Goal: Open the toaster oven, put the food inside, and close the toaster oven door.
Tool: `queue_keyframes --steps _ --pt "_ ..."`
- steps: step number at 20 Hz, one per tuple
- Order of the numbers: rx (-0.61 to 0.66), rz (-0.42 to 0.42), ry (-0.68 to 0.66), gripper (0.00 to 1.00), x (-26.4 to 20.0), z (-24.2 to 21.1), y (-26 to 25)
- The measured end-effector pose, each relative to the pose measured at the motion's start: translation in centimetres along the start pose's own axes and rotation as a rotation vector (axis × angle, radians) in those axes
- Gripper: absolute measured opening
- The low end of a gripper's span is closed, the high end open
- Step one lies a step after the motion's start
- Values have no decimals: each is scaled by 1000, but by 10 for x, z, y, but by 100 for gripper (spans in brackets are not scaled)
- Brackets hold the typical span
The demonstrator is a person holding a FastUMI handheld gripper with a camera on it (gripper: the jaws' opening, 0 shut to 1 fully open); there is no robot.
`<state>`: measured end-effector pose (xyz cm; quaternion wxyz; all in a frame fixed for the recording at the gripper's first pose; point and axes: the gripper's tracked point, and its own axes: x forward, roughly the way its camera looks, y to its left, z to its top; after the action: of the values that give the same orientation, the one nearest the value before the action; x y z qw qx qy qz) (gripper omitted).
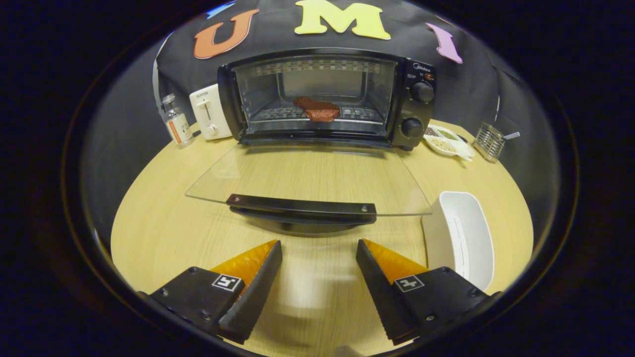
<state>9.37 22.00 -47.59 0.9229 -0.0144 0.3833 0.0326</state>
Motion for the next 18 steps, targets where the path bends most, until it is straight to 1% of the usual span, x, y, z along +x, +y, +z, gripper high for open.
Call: queue_keyframes --steps 5,10,14,18 --pt "-4 0 16 97 3 11 3" --pt "-13 -1 3 97 -8 31 9" --pt "-15 -9 -15 97 -22 62 9" --pt "-12 -15 -53 97 -32 111 9"
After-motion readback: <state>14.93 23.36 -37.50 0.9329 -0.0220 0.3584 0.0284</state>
